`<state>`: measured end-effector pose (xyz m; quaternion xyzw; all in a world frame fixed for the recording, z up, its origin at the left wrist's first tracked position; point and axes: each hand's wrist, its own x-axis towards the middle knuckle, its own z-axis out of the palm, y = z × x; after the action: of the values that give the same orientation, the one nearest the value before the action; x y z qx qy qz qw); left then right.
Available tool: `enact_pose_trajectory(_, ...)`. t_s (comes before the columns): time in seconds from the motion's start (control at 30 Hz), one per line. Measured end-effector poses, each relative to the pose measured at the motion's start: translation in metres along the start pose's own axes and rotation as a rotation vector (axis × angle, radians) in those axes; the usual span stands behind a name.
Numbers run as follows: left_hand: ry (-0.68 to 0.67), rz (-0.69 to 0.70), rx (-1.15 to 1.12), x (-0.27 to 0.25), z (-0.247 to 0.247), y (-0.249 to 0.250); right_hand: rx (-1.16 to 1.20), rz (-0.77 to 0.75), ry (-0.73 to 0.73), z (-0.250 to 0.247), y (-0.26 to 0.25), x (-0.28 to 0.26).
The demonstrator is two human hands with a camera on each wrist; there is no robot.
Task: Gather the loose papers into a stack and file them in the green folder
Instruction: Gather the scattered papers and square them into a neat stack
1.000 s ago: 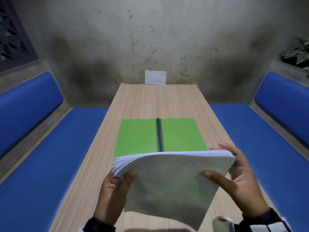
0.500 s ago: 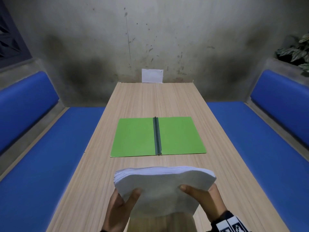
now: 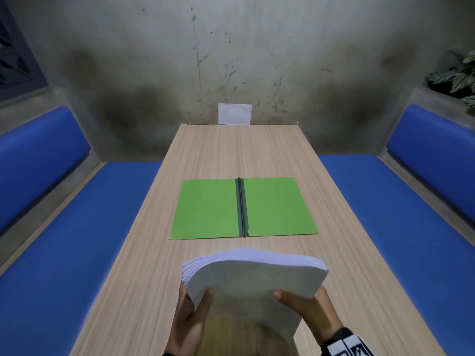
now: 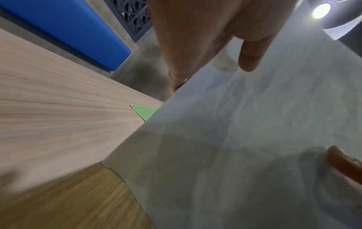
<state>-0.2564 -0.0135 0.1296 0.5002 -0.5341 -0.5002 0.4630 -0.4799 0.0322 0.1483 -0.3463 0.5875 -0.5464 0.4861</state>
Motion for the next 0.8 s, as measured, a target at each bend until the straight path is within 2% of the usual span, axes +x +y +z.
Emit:
enact_pose_trajectory(0.17,-0.049,0.098,0.07,0.003,-0.006,0.015,0.039,0.028,0.028,0.002,-0.006,-0.003)
enact_pose_trajectory(0.27,-0.004,0.121,0.028,0.008,-0.022,0.042,-0.034,0.005,-0.001,0.0,-0.019,-0.004)
enact_pose_trajectory(0.33,0.069,0.164,0.134,0.009,-0.033,0.059,-0.115,-0.032,-0.02,0.003,-0.032,-0.007)
enact_pose_trajectory(0.4,0.105,0.311,0.443,0.006,-0.039,0.078,-0.29,-0.15,-0.054,0.006,-0.045,-0.01)
enact_pose_trajectory(0.47,-0.007,0.463,0.634,0.003,-0.037,0.095,-0.595,-0.322,-0.108,0.013,-0.058,-0.015)
enact_pose_trajectory(0.5,-0.101,0.482,0.632,0.003,-0.033,0.099,-0.727,-0.394,-0.136,0.018,-0.066,-0.018)
enact_pose_trajectory(0.57,-0.247,0.426,0.496,0.0,-0.022,0.101,-0.835,-0.461,-0.186,0.025,-0.075,-0.021)
enact_pose_trajectory(0.6,-0.271,0.371,0.429,-0.002,-0.017,0.099,-0.831,-0.477,-0.18,0.027,-0.075,-0.021)
enact_pose_trajectory(0.73,-0.192,0.09,0.046,0.0,-0.016,0.088,-0.704,-0.355,0.018,0.003,-0.064,-0.013)
enact_pose_trajectory(0.8,-0.16,0.016,-0.132,0.003,-0.026,0.077,-0.655,-0.293,0.167,-0.019,-0.053,-0.008)
